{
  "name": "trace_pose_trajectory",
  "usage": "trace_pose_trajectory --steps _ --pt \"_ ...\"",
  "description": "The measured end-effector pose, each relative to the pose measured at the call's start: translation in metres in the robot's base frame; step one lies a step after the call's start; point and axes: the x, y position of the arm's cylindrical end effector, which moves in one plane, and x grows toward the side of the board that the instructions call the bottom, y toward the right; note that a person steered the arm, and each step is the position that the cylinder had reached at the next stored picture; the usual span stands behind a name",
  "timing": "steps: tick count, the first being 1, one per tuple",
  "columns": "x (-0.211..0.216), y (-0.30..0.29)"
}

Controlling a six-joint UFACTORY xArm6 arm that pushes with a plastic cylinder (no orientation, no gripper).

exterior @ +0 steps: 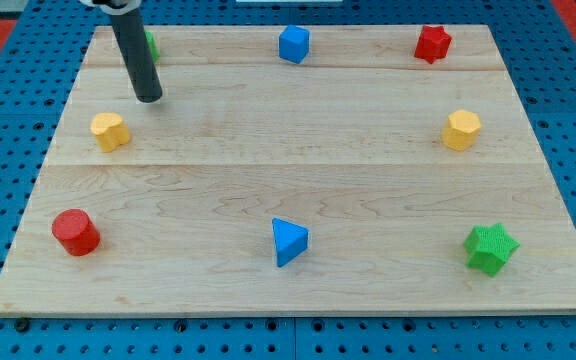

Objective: Move the green circle right a bit

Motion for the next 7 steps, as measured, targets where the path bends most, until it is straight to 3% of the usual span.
trace_pose_trajectory --steps 3,5,7 --pt "-0.047 -0.081" --pt "-0.089 -0.080" --pt "-0.092 -0.067"
